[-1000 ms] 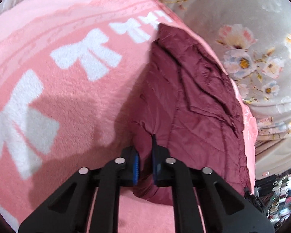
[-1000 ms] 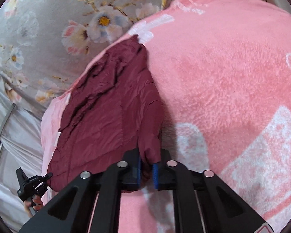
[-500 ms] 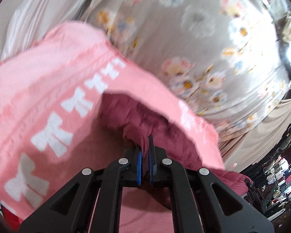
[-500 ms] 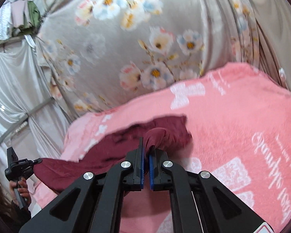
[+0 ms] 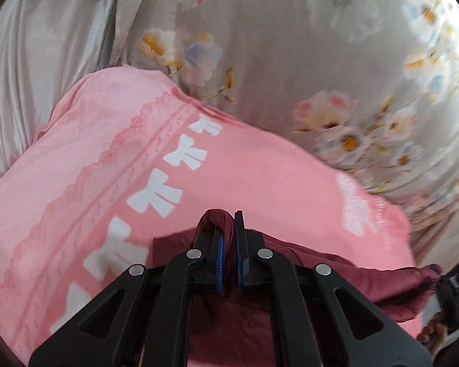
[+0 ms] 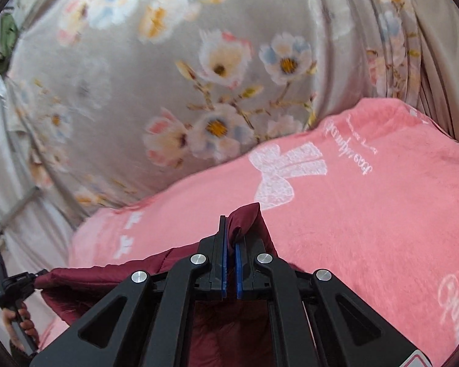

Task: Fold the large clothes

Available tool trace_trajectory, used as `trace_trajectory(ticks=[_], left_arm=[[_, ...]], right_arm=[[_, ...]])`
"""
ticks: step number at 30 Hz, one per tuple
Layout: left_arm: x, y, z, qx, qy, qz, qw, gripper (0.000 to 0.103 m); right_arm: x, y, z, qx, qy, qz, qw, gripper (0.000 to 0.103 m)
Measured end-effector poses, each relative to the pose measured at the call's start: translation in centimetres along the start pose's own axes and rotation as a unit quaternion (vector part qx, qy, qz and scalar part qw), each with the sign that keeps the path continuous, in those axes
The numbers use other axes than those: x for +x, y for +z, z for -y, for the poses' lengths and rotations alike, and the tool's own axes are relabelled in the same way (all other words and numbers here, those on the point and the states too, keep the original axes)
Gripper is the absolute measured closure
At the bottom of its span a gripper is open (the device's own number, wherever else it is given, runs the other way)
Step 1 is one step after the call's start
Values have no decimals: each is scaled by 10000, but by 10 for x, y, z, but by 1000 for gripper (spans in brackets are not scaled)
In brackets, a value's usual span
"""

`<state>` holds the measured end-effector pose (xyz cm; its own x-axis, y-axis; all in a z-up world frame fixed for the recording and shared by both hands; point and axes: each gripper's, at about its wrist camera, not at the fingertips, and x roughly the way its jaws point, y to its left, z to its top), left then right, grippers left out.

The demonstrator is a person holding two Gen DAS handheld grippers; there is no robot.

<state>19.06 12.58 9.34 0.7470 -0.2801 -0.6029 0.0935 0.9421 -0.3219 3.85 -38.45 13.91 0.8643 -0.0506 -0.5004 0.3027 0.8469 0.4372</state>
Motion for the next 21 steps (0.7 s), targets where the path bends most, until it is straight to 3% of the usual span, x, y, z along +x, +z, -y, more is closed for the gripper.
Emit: trace_trajectory(ticks=[5,9,14,21], left_arm=[[110,-6,-4,66,657,-692,9954,97],[161,-25,-12,274,994,-954,9901,96],[192,-48,-19,239,1014,-1139,9880,93],[195,-61,-25,74,743,-870,9934,91]], right_arm=[[93,-12,25,218,-402,-610,9971,99],[143,-32,40,210,-715,-948,9927,99],[173,-55,53,164,-893,-1227,9883,99],[184,-66,64,390,-739,-1338,9875,95]])
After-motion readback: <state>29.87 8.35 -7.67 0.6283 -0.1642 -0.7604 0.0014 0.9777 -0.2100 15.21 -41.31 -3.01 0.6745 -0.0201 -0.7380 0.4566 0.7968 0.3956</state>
